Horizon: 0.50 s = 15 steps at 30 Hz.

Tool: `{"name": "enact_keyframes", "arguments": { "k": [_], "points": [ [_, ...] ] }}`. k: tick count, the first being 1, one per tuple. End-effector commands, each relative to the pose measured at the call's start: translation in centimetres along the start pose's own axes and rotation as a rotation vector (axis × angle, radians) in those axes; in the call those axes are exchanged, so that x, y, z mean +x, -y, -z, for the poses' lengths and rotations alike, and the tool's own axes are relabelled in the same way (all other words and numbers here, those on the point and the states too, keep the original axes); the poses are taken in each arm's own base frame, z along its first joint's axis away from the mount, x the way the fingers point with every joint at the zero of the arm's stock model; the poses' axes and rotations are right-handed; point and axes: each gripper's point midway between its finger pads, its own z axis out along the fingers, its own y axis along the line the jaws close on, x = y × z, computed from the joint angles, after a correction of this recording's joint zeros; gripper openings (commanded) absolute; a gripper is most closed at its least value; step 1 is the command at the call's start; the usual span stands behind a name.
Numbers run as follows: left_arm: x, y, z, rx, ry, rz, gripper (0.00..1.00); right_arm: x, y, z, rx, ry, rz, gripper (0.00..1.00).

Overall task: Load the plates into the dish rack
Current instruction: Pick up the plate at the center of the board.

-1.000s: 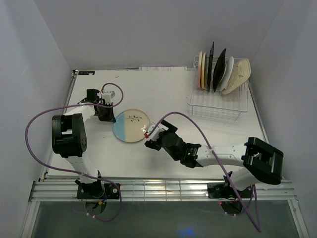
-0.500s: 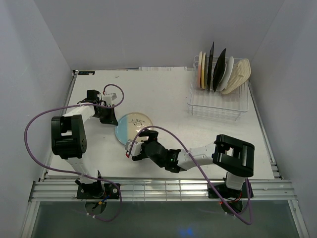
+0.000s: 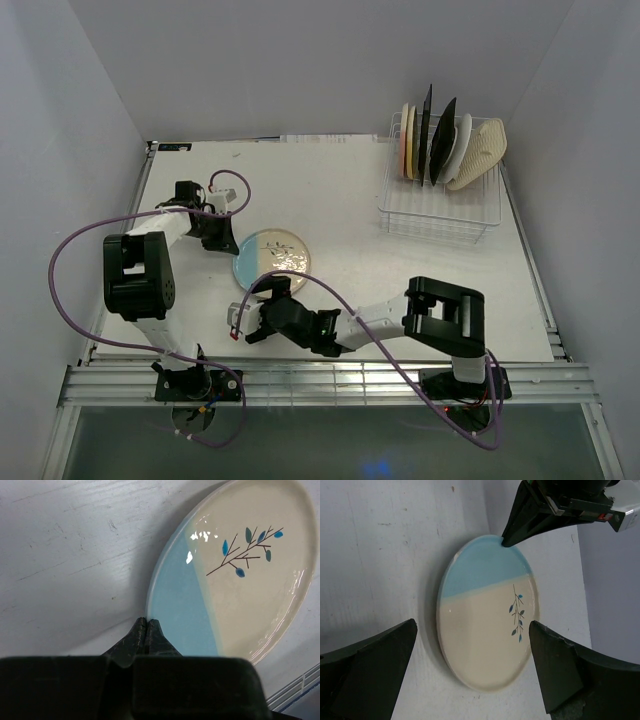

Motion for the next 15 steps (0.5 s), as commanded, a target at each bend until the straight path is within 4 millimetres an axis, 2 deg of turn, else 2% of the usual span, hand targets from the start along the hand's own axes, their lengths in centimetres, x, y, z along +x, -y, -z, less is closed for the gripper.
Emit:
{"name": "enact_keyframes", "arguments": {
  "k": [1, 2, 15],
  "points": [
    [-2.9, 2.4, 2.7, 0.052, 0.097, -0.063, 0.00, -1.2, 0.1, -1.0, 0.043, -0.010, 0.028, 0.98],
    [-2.9, 2.5, 2.7, 0.058, 0.097, -0.063, 0.00, -0.9, -0.4, -1.4, 0.048, -0.024, 0.037, 0.98],
    [-2.8, 4.3, 3.7, 0.137, 0.091, -0.067, 0.00, 1.0, -0.8, -4.0, 0.168, -0.122, 0.091, 0.98]
  ]
}}
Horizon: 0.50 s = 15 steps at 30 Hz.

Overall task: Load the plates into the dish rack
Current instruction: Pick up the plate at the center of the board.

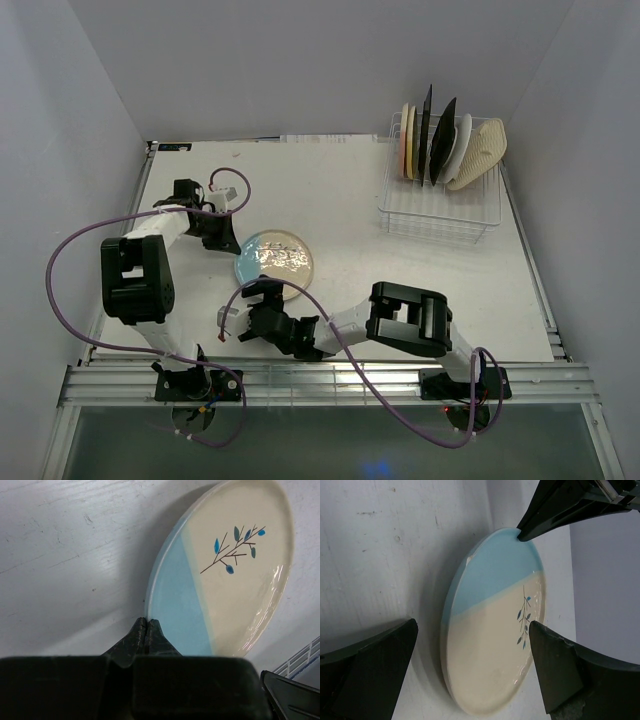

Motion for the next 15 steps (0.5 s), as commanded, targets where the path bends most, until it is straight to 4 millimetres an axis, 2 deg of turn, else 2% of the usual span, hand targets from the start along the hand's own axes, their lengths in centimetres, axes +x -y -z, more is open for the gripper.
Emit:
{"name": "enact_keyframes", "arguments": {
  "k": [1, 5, 15],
  "points": [
    [-2.6, 3.2, 2.5, 0.097, 0.092, -0.068, 0.00, -0.8, 1.5, -0.9, 0.085, -0.005, 0.000, 0.98],
    [-2.5, 3.7, 2.7, 0.116, 0.091, -0.075, 0.00, -0.4, 0.9, -1.7, 0.078, -0.018, 0.023, 0.98],
    [-2.2, 4.0, 3.0, 0.126, 0.090, -0.078, 0.00, 2.1, 1.7, -2.7, 0.166, -0.114, 0.084, 1.00]
  ]
}}
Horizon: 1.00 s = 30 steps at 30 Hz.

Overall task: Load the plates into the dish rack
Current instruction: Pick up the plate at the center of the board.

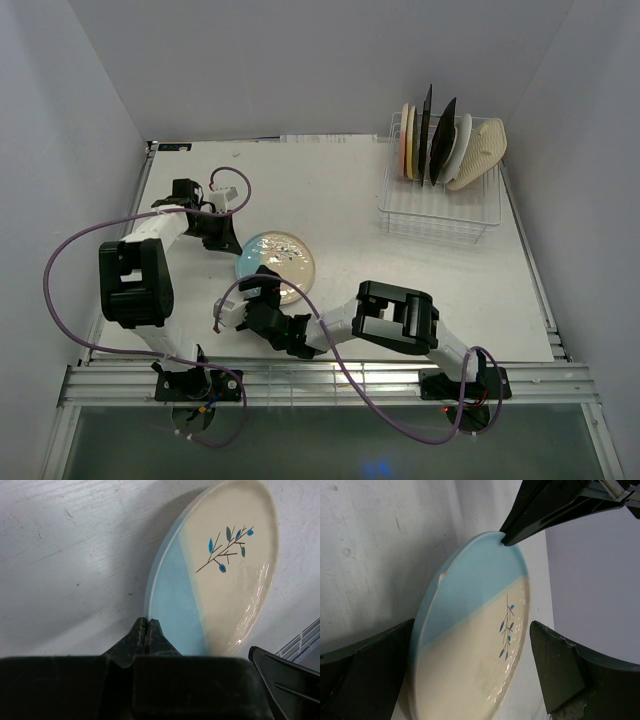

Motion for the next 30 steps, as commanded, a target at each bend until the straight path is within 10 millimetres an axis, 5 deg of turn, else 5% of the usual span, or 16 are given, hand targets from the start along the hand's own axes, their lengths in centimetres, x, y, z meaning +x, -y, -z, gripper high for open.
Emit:
{"name": "enact_keyframes", "arguments": {
  "k": [1, 9, 18, 25, 30],
  "points": [
    [-2.4, 2.9, 2.1, 0.083, 0.090, -0.066, 0.00, 1.5, 0.0, -0.6, 0.062, -0.067, 0.043, 1.00],
    [-2.3, 2.8, 1.9, 0.088, 0.084, -0.063, 0.00, 3.5, -0.9, -0.9, 0.070, -0.128, 0.086, 0.87],
    [-2.2, 2.4, 1.4, 0.092, 0.071, -0.059, 0.00, 3.5, 0.8, -0.3, 0.131, -0.138, 0.088, 0.52],
    [-2.2, 1.9, 1.0, 0.084, 0.069, -0.055, 0.00, 3.0, 1.9, 0.0, 0.161, -0.128, 0.083, 0.09],
    [-2.6, 2.0, 1.7, 0.113, 0.107, -0.066, 0.06, 2.8, 2.3, 0.4, 0.162, -0.114, 0.074, 0.08]
  ]
}}
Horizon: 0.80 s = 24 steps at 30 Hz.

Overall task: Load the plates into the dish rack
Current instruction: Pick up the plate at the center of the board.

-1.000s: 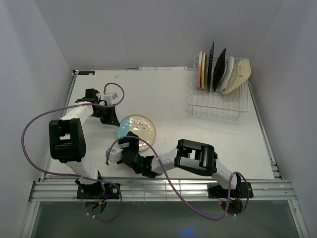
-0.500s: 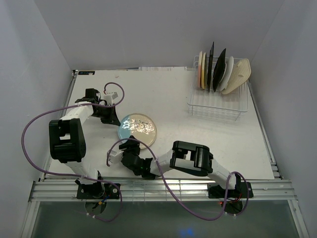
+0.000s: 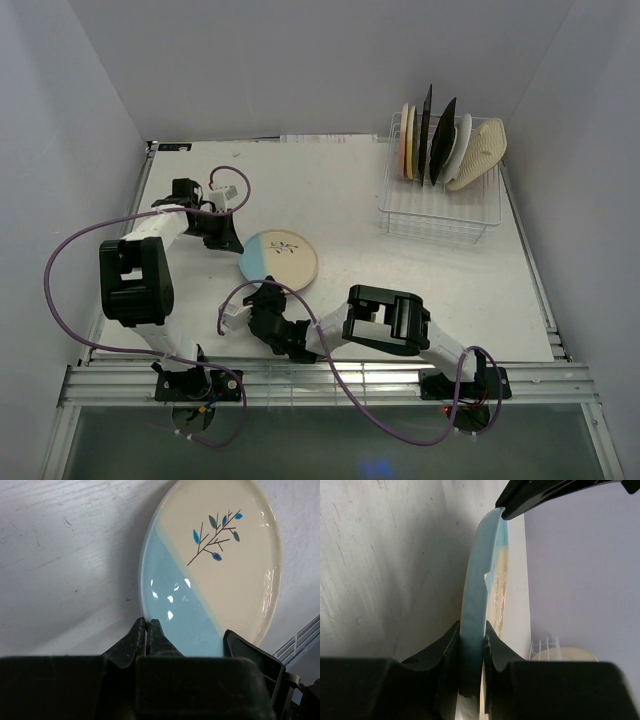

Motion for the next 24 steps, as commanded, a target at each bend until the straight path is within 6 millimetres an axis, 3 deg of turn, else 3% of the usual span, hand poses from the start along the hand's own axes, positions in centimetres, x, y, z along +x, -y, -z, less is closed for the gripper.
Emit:
{"name": "enact_keyframes", "arguments": {
  "k": [1, 3, 6, 7, 9, 11, 15, 24],
  "points": [
    [-2.4, 2.1, 1.9, 0.101, 0.103, -0.077, 0.09, 0.5, 2.2, 0.1, 0.046, -0.016, -0.048, 0.08],
    [-3.0, 1.9, 2.7, 0.101, 0.132, -0.071, 0.12, 0.7, 2.1, 0.2, 0.041, -0.014, -0.047, 0.08],
    [-3.5, 2.2, 3.7, 0.144, 0.172, -0.061, 0.37, 0.7, 2.4, 0.5, 0.042, -0.006, -0.058, 0.08],
    [-3.7, 2.5, 4.2, 0.177, 0.191, -0.065, 0.58, 0.7, 3.0, 0.5, 0.050, -0.004, -0.069, 0.08],
    [-3.9, 2.2, 5.4, 0.184, 0.233, -0.068, 0.81, 0.8, 3.4, 0.6, 0.051, -0.005, -0.088, 0.08],
    [-4.3, 2.4, 6.3, 0.206, 0.268, -0.072, 0.96, 1.0, 4.2, 0.6, 0.049, -0.007, -0.116, 0.08],
    [-4.6, 2.0, 7.8, 0.230, 0.323, -0.062, 0.98, 2.0, 5.7, 0.6, 0.039, -0.019, -0.214, 0.08],
    [-4.6, 1.6, 8.1, 0.267, 0.353, -0.057, 0.98, 3.0, 11.8, 1.1, 0.050, -0.010, -0.471, 0.08]
  ]
}}
